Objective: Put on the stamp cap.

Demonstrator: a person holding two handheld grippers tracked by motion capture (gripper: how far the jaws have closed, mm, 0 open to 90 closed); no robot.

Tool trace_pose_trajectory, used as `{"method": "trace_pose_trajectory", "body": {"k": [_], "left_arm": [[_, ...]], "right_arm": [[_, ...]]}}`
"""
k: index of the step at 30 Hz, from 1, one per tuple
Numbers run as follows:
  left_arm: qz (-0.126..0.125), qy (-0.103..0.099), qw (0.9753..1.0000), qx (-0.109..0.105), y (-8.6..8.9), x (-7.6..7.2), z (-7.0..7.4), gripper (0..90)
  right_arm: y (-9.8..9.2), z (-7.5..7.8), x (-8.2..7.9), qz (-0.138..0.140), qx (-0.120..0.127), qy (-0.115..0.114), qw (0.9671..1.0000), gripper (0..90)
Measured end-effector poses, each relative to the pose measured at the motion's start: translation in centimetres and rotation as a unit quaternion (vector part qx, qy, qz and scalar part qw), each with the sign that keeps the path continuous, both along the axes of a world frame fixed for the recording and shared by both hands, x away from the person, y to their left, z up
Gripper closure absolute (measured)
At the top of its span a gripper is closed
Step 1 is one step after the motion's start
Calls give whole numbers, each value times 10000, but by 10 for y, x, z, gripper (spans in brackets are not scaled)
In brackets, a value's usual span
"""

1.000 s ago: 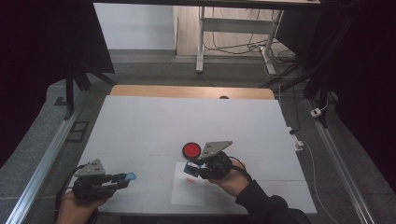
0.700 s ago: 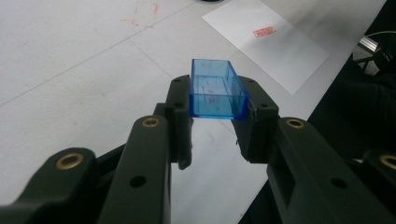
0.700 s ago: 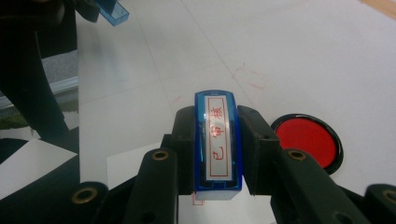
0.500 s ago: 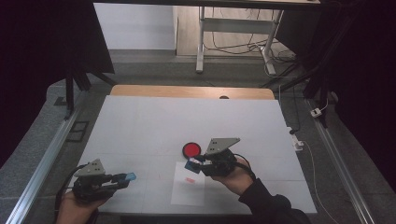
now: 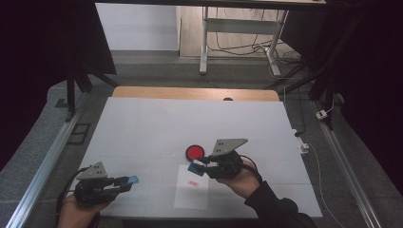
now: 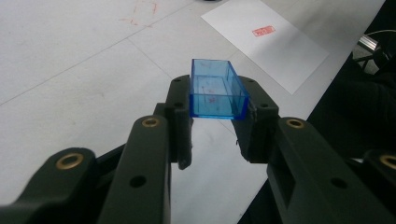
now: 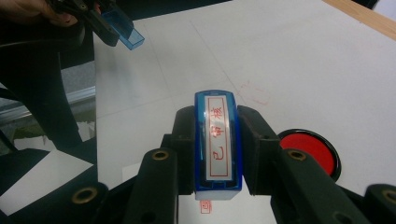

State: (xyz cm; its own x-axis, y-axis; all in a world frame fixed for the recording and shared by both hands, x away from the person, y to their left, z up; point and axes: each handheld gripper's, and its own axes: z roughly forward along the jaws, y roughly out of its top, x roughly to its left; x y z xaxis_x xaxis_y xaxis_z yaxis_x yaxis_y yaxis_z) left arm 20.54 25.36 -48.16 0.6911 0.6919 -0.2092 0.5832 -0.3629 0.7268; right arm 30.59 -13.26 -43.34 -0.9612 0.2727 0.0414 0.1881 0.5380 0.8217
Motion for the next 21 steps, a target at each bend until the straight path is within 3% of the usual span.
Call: {"method": "trace_pose_trajectory", "body": {"k": [5, 11, 21], "left_arm": [[-11, -55, 9999, -83, 1, 1, 1, 683], [-68, -174, 9998, -39, -1, 3, 5, 683], [-468, -386, 9982, -15, -17, 9, 13, 681]], "right_arm": [[1, 1, 1, 33, 30, 3, 10000, 700], [0, 3, 1, 40, 26, -19, 10000, 699], [-1, 5, 3, 67, 92, 23, 9999, 699]]}}
